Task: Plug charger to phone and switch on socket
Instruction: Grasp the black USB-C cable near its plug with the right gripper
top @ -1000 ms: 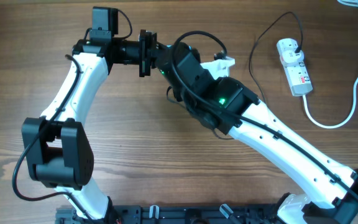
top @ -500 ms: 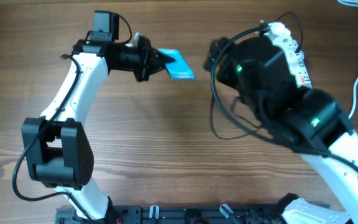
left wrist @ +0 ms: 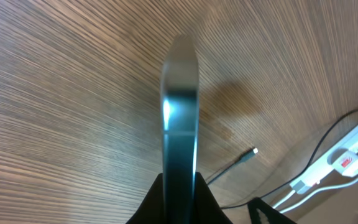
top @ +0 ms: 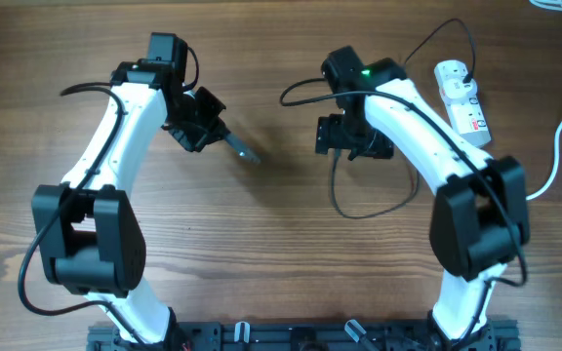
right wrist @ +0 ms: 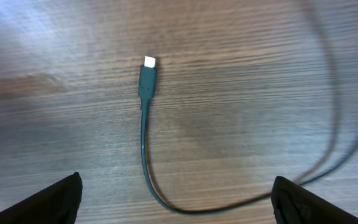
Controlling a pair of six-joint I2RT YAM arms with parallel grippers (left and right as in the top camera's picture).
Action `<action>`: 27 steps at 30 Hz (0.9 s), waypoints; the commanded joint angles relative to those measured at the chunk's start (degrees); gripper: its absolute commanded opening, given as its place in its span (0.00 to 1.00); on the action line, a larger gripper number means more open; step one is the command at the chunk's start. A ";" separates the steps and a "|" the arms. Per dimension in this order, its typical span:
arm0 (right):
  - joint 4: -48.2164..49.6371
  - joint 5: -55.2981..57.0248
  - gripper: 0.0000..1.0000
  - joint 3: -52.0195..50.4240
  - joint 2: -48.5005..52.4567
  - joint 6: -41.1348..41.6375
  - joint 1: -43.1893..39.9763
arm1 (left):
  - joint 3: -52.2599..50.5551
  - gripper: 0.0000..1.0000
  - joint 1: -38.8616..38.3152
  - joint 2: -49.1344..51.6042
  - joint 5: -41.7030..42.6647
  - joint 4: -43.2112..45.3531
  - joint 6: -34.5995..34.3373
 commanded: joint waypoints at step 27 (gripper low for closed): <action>9.79 -2.40 0.36 -3.23 7.93 -1.14 0.24 | 0.31 0.04 1.90 -1.79 -1.36 -1.36 0.85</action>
